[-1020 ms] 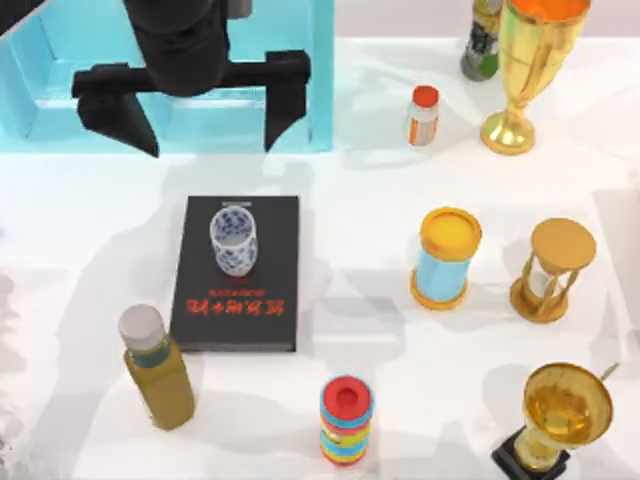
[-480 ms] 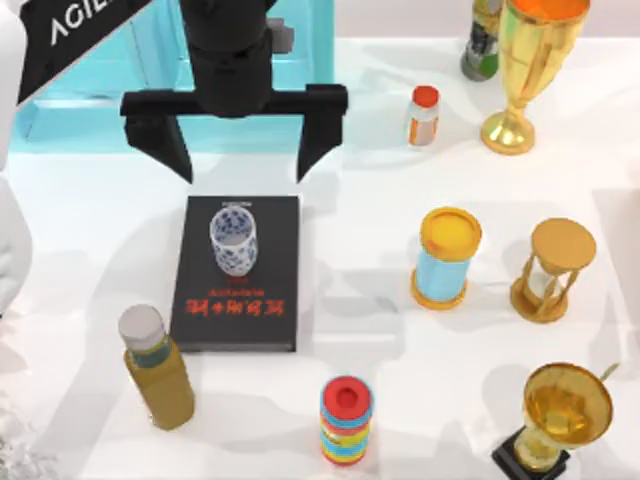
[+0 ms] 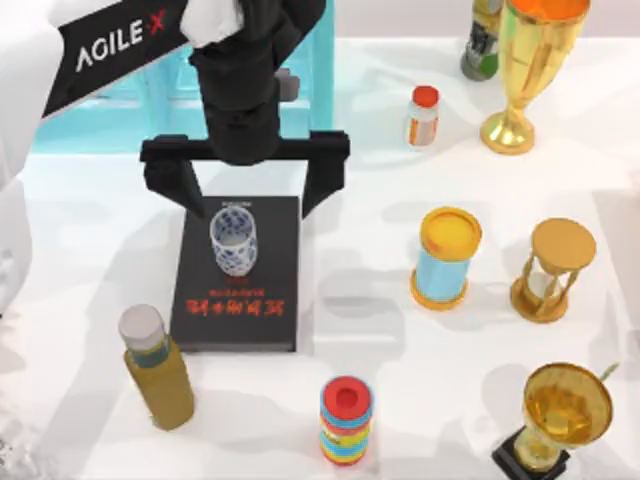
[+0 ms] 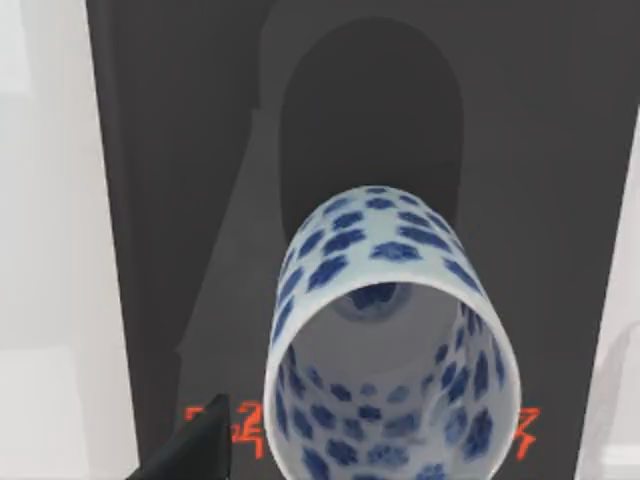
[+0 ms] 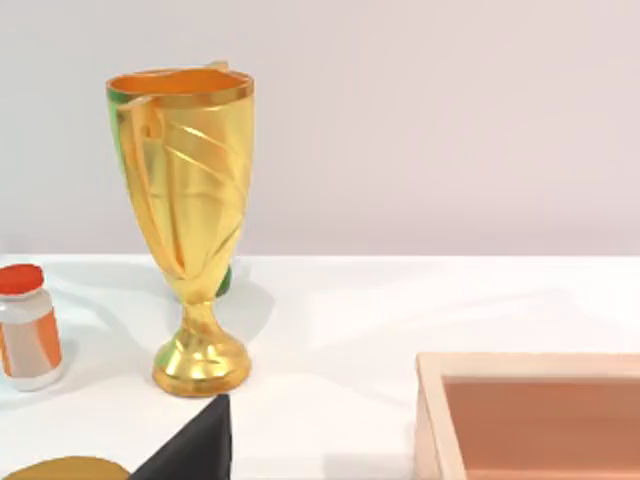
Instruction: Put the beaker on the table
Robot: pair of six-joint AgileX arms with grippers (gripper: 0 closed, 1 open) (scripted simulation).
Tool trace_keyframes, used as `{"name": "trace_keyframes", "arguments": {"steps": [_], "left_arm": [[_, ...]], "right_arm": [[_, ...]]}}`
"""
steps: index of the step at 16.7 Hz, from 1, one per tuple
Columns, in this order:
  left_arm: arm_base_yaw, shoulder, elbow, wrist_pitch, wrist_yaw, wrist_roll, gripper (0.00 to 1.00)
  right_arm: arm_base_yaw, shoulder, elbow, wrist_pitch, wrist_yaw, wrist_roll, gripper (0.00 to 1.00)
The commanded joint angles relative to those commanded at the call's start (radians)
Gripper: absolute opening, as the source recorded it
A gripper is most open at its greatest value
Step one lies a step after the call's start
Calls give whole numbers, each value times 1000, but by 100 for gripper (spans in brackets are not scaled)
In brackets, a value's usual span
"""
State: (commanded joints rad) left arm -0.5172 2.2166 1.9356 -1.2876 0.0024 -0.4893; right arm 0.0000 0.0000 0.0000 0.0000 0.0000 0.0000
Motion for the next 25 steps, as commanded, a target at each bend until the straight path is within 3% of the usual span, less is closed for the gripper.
{"name": "trace_keyframes", "arguments": {"steps": [4, 9, 22, 25], "left_arm": [[0, 4, -150, 152, 0, 0, 100], [0, 5, -164, 166, 0, 0, 100], [0, 5, -164, 166, 0, 0, 2], [0, 5, -164, 166, 0, 0, 0]], "right_arm": [[0, 0, 0, 0, 0, 0, 100], [0, 0, 0, 0, 0, 0, 100], [0, 0, 0, 0, 0, 0, 100], [0, 0, 0, 0, 0, 0, 100]]}}
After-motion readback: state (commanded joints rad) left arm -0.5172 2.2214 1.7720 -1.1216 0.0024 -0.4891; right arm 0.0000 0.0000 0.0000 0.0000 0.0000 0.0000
